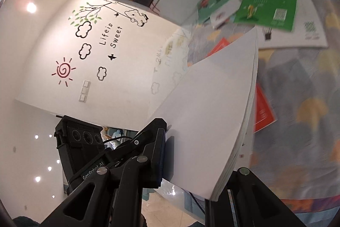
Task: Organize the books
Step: 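Grasp the white book edge with the right gripper and lift it upright, then set the white book against the standing books and open the right gripper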
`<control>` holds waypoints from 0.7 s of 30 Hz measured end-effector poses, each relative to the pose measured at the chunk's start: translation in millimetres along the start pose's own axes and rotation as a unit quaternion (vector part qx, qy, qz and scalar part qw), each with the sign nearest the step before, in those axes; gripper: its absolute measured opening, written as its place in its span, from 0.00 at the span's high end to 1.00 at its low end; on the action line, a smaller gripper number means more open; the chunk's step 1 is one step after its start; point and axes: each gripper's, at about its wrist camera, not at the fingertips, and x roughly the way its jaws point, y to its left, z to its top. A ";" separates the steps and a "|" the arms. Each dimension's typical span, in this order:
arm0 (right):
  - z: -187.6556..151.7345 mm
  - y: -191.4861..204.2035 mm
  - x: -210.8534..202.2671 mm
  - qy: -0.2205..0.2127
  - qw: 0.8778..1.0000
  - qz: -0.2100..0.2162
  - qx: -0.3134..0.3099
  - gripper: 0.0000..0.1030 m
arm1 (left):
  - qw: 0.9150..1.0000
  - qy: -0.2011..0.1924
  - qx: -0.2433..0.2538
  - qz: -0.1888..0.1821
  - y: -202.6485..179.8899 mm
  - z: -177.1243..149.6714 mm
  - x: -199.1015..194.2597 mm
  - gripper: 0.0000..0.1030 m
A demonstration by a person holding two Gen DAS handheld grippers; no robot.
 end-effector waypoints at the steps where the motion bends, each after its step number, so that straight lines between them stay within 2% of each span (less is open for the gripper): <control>1: -2.6 -0.3 3.6 -0.001 1.000 0.000 0.005 0.87 | 1.000 0.004 -0.005 0.000 5.9 1.2 -0.6 0.78; 5: -15.2 0.3 23.2 -0.002 1.000 -0.005 0.030 0.87 | 1.000 0.018 -0.022 -0.002 26.8 0.2 4.0 0.78; 9: -19.7 -1.9 33.2 -0.001 0.999 -0.019 0.041 0.87 | 0.998 0.027 -0.037 -0.039 41.8 -0.5 5.7 0.78; 13: -20.7 -2.9 34.6 -0.004 0.999 -0.022 0.047 0.86 | 0.999 0.027 -0.023 -0.027 43.2 -1.7 5.2 0.77; 15: -22.5 -2.7 40.8 0.004 0.998 -0.030 0.051 0.84 | 0.999 0.036 -0.021 -0.016 45.3 -2.4 6.5 0.66; 16: -21.4 -2.8 44.4 0.012 0.998 -0.039 0.052 0.77 | 0.999 0.036 -0.015 0.004 45.9 -2.7 6.7 0.49; 17: -21.8 -2.0 46.5 0.020 0.997 -0.054 0.053 0.58 | 0.999 0.030 -0.007 0.031 47.4 -2.7 5.1 0.18; 18: -21.3 -2.0 51.0 0.038 0.994 -0.079 0.059 0.46 | 0.998 0.016 -0.001 0.060 51.2 -2.9 0.6 0.05; 19: -21.2 -4.1 53.9 0.051 0.993 -0.085 0.070 0.26 | 0.998 0.001 -0.002 0.067 55.3 -3.2 -4.7 0.01; 20: -22.8 -7.9 54.3 0.062 0.991 -0.074 0.092 0.16 | 0.998 -0.017 -0.010 0.067 62.7 -3.7 -12.6 0.01; 21: -24.9 -12.7 52.9 0.063 0.990 -0.063 0.113 0.12 | 0.997 -0.026 -0.026 0.067 72.0 -3.7 -19.7 0.01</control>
